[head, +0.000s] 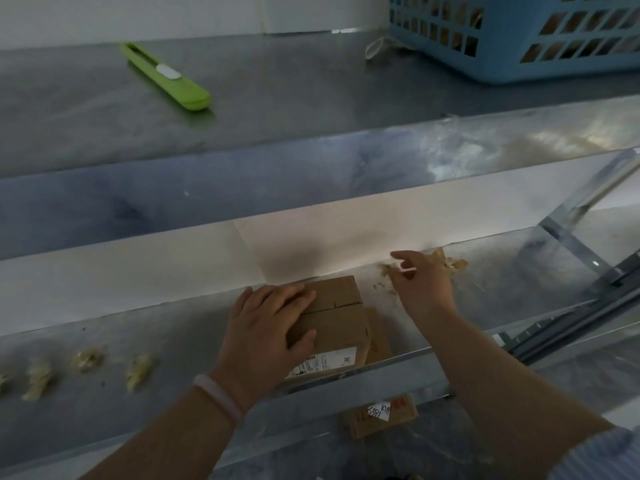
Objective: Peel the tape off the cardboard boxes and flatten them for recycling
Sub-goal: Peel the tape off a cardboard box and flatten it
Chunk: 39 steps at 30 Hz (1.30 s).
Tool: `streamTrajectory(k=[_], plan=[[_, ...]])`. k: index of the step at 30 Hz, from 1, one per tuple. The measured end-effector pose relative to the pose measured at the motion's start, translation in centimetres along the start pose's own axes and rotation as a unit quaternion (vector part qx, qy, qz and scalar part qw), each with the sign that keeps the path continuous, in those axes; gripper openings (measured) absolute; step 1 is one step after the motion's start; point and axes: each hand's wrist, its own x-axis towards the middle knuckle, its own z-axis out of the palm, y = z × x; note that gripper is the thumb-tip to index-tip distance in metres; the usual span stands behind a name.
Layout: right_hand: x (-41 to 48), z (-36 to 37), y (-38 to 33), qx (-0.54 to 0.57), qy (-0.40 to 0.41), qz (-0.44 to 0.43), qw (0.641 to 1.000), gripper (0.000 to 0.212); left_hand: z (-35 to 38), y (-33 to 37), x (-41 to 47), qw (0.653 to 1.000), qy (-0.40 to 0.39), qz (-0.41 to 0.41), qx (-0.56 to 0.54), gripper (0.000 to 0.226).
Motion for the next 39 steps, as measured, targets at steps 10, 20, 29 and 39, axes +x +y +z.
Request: streamTrajectory(k=[10,20,29,39], plan=[[1.4,-1.7,1.1,-0.108,-0.006,0.007,0.994,0.045,-0.3,-2.4,0.4,0.976,0.069,-0.024,-0.207,0.040],[0.8,-1.9,1.5,-0.125,-0.021,0.023,0.992,0.039,0.2,-2.7,-1.6,0.977,0.156,-0.113,-0.088,0.058],[-5.3,-0.1,-1.6,0.003,-0.083,-0.031,0.996,0.010,0.4,-2.8,-3.3,0.840,0.193,-0.357,-0.360,0.005],[-6.6,0.6,-3.5,0.156,-0.203,-0.042,0.966,0.044,-3.4,-4.8,-5.5,0.763,0.047,-0.348,-0.543,0.029]])
